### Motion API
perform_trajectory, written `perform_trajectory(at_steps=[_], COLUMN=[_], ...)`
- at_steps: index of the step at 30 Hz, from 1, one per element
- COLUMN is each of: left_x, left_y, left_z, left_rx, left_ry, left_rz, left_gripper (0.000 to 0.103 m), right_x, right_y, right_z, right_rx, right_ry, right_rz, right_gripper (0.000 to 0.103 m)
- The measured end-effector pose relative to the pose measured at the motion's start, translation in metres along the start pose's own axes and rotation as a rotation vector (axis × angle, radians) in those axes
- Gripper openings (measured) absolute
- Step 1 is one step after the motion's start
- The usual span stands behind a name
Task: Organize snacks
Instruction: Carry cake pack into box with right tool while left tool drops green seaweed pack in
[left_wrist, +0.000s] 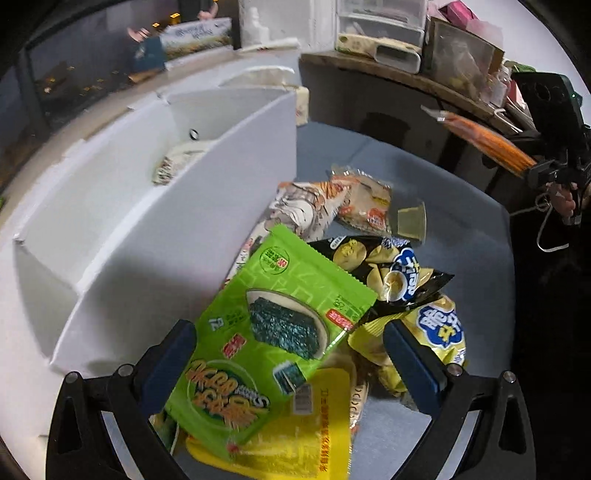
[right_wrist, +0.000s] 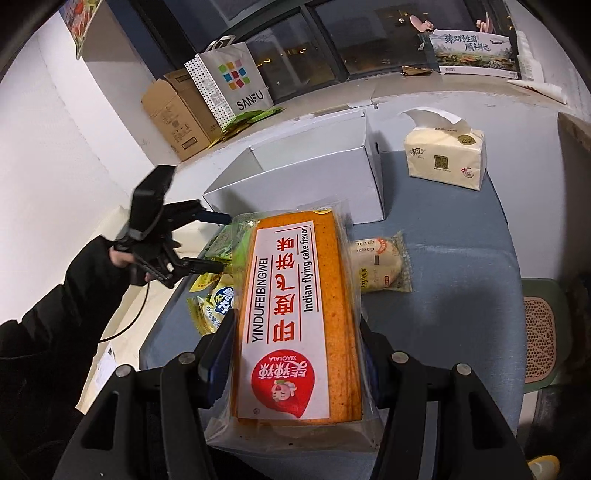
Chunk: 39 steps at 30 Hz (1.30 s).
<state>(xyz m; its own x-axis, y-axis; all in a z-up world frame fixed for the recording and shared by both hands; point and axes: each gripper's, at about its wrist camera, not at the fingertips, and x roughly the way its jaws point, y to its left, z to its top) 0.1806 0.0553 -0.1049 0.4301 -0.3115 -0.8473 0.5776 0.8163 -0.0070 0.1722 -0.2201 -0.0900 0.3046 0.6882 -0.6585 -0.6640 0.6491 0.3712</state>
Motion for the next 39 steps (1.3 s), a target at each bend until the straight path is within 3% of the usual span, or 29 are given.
perform_trajectory(at_steps=[12, 14, 15, 16, 19, 23, 29, 31, 36, 39], left_x=[0.021, 0.021, 0.02, 0.02, 0.01, -0.026, -0.079, -0.093, -0.106, -0.107], left_y=[0.018, 0.021, 0.023, 0.024, 0.019, 0.014, 0.004, 0.008, 0.028, 0.052], left_z=[0.009, 0.009, 0.008, 0.006, -0.004, -0.016, -0.024, -0.024, -0.008, 0.015], left_rx=[0.006, -0.031, -0.057, -0.073, -0.103, -0.185, -0.293, -0.36, -0.502, -0.583], left_ry=[0.042, 0.05, 0.052, 0.051, 0.01, -0.134, -0.336, -0.395, -0.478, -0.485], left_rz=[-0.022, 0.002, -0.003, -0.005, 0.031, 0.044, 0.067, 0.029, -0.003, 0.016], left_gripper=[0.101, 0.083, 0.06, 0.044, 0.033, 0.015, 0.015, 0.015, 0.015, 0.015], right_x=[0.015, 0.017, 0.016, 0.016, 0.016, 0.019, 0.028, 0.032, 0.037, 0.043], right_y=[0.004, 0.006, 0.008, 0.009, 0.01, 0.011, 0.017, 0.02, 0.029, 0.033], right_z=[-0.003, -0.006, -0.006, -0.008, -0.01, -0.01, -0.009, -0.005, 0.029, 0.061], right_rx=[-0.006, -0.013, -0.011, -0.012, -0.017, -0.012, -0.005, -0.001, 0.003, 0.007], right_ry=[0.042, 0.046, 0.043, 0.041, 0.041, 0.043, 0.033, 0.024, -0.054, -0.095], right_rz=[0.02, 0.018, 0.028, 0.034, 0.035, 0.045, 0.055, 0.057, 0.039, -0.021], right_gripper=[0.062, 0.062, 0.062, 0.062, 0.062, 0.062, 0.062, 0.062, 0.062, 0.062])
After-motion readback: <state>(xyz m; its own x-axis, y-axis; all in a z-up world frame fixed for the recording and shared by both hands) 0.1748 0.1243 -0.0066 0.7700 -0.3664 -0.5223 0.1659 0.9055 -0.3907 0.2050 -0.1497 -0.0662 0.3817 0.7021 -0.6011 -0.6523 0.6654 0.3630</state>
